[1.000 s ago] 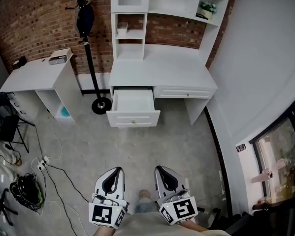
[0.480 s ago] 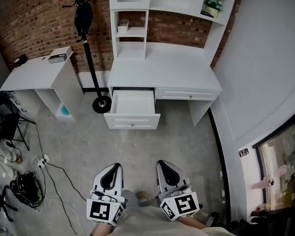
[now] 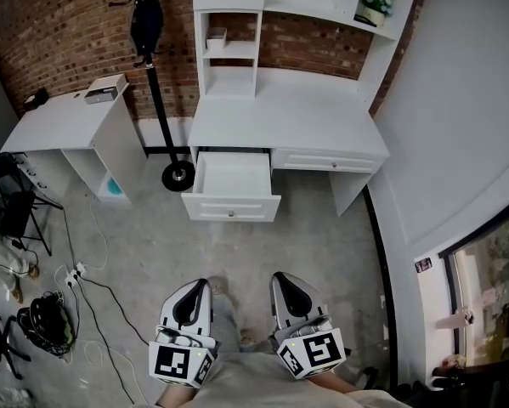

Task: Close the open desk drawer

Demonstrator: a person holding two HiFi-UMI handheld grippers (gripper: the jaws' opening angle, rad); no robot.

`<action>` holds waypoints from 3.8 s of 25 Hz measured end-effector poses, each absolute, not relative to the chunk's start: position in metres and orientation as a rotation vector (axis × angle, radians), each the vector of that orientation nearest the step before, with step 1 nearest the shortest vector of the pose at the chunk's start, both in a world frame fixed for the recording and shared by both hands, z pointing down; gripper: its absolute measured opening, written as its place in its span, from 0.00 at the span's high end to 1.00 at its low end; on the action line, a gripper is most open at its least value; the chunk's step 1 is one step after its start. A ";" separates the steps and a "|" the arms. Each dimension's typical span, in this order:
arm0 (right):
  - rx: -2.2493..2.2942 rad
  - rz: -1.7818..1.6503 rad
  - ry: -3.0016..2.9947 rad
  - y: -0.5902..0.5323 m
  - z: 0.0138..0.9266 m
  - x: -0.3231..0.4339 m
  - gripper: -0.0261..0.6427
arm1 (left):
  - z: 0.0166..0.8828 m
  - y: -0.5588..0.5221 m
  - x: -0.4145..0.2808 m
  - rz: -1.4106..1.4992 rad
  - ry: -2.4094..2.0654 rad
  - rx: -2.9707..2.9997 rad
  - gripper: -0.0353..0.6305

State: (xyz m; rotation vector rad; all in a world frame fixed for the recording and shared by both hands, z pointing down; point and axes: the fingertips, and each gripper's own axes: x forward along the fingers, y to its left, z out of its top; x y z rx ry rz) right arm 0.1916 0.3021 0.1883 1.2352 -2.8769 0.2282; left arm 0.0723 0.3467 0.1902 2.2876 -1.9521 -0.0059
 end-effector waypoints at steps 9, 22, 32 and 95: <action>1.258 0.209 -2.853 0.252 0.192 0.167 0.92 | 0.195 0.293 0.041 -0.021 -1.940 2.289 0.92; 1.278 0.238 -2.794 0.140 0.211 0.112 0.92 | 0.210 0.162 -0.002 0.038 -1.840 2.342 0.92; 1.413 0.223 -2.725 0.045 0.203 0.080 0.92 | 0.207 0.069 -0.039 0.061 -1.708 2.432 0.92; 0.728 0.206 -2.539 -0.054 0.463 -0.012 0.92 | 0.433 -0.055 -0.051 0.156 -1.429 2.356 0.92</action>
